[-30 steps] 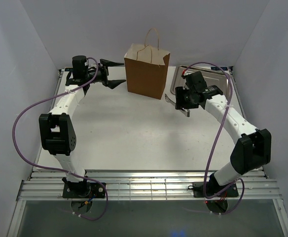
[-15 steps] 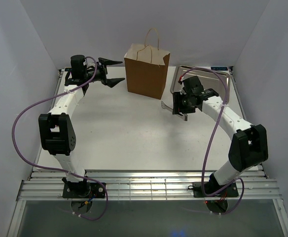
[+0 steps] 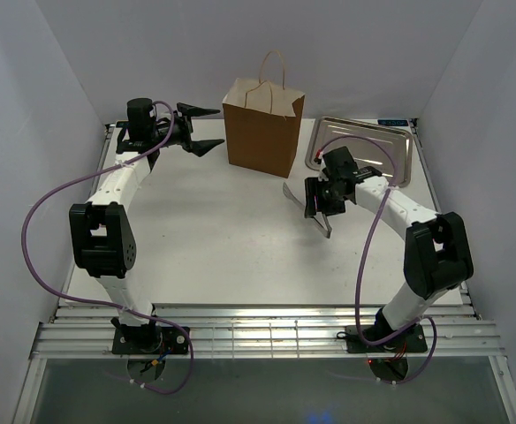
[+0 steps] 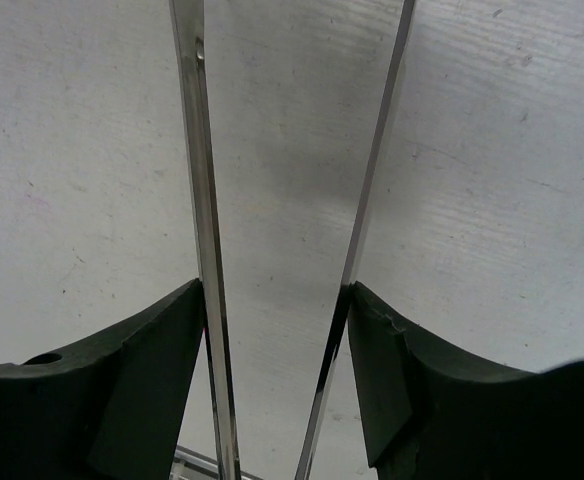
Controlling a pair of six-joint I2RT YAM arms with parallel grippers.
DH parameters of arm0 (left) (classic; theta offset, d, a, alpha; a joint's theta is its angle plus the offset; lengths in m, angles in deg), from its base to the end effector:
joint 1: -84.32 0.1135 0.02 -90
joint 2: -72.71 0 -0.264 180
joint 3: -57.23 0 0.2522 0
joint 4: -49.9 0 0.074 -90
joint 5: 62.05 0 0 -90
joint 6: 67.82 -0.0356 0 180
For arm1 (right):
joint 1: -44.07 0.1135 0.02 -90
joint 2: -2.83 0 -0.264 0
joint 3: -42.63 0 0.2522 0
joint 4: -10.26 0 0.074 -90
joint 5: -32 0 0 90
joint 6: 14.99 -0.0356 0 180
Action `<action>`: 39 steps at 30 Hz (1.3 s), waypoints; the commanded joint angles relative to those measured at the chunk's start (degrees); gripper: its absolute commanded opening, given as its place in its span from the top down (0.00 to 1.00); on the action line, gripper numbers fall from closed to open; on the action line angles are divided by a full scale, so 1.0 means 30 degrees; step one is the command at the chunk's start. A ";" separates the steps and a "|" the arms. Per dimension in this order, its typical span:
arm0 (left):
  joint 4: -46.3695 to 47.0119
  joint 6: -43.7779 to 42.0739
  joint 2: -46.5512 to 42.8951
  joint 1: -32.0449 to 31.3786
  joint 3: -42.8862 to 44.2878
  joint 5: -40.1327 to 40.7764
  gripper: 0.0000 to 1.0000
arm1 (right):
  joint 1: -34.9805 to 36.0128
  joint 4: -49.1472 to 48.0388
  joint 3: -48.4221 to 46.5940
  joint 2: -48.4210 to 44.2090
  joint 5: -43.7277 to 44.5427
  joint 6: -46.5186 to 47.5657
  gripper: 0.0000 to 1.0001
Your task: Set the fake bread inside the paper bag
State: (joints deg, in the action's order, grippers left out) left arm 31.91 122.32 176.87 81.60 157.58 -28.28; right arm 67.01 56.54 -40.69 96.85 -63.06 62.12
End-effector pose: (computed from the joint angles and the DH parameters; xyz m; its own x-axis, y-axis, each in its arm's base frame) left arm 0.4214 -0.0496 0.3179 -0.7196 -0.5136 0.4674 -0.5055 -0.0740 -0.8596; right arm 0.3174 0.1377 0.2382 -0.8492 -0.1181 -0.5147 -0.2494 0.9489 0.1937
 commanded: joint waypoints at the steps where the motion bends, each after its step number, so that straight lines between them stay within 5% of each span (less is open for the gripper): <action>1: 0.0414 -0.0039 -0.0647 0.0116 0.0171 -0.0300 0.16 | -0.0029 -0.0437 0.0685 0.0359 -0.0920 -0.0216 0.36; 16: 0.0501 0.0312 -0.0823 -0.0733 -0.0238 -0.0564 0.16 | -0.0029 -0.0555 0.2414 0.1707 -0.0804 -0.0832 0.25; 27: 0.0648 0.0634 -0.2930 -0.0939 -0.2961 -0.0301 0.16 | -0.0029 0.0734 0.0544 0.1678 0.0162 -0.0452 0.02; 31: 0.0619 0.0548 -0.4042 -0.0939 -0.3957 0.0196 0.16 | -0.0029 0.0911 0.0189 0.1474 0.0485 -0.0013 0.10; 39: -0.3272 -0.3369 -0.7118 -0.1055 -0.5599 0.1865 0.16 | -0.0029 0.0735 0.1474 -0.0544 0.0047 -0.0331 0.10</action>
State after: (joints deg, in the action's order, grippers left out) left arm 28.13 118.93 161.24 78.61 142.36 -25.41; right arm 67.01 58.44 -37.50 100.85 -62.51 61.69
